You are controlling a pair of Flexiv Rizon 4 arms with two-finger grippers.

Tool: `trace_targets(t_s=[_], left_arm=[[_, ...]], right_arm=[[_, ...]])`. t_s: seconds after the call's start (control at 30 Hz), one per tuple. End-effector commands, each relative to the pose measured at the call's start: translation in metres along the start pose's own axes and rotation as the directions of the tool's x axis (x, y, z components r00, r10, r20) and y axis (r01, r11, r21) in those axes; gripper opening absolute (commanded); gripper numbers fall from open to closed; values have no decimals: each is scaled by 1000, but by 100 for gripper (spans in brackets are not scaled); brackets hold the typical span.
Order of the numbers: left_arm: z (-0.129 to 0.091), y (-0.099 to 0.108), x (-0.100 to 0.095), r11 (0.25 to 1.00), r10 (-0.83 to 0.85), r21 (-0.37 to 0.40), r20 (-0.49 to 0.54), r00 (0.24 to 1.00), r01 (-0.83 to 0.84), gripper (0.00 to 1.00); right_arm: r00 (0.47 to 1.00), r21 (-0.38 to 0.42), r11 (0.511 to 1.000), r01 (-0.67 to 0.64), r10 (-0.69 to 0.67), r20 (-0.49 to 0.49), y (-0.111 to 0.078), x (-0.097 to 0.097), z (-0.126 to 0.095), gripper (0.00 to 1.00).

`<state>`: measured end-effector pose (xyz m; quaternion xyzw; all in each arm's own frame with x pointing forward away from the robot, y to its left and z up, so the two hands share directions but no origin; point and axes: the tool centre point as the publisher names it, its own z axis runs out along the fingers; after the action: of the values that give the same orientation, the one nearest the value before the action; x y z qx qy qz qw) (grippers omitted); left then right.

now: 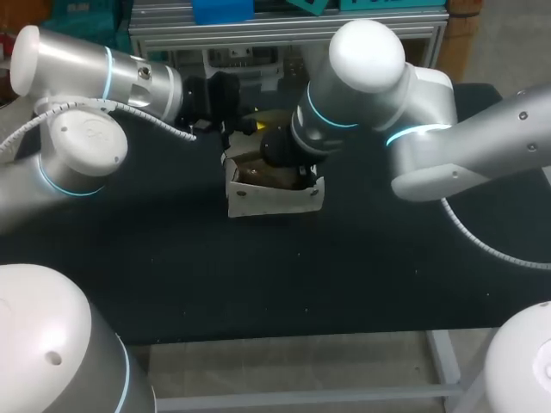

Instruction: Pick up the bag, open it, inspect its contents, close it, and place it on the opposite side

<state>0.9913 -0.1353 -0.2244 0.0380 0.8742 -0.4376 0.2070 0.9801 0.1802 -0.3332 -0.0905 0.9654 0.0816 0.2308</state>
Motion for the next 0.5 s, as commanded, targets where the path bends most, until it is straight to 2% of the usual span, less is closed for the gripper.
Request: trace_targets(t_s=[0.03, 0.4, 0.43, 0.47, 0.5], left_arm=[[-1, -2, 1, 1000, 0, 5, 2, 1000, 0, 0], [-1, -1, 1, 1000, -5, 3, 1, 1000, 5, 0], [-1, -1, 1, 1000, -5, 2, 1, 1000, 5, 0], [-1, -1, 0, 1000, -6, 2, 2, 1000, 6, 0], [-1, 0, 0, 1000, -6, 2, 2, 1000, 6, 0]], right_arm=[[1000, 4, 1000, 2, -2, -4, -2, -1, 6, 100], [1000, 3, 1000, 9, -9, 15, 0, -3, -1, 100], [1000, 4, 1000, 10, -10, 20, 0, -3, -2, 93], [1000, 4, 1000, 11, -11, 25, 0, -3, -4, 49], [999, 4, 1000, 11, -11, 31, 0, -3, -5, 34]])
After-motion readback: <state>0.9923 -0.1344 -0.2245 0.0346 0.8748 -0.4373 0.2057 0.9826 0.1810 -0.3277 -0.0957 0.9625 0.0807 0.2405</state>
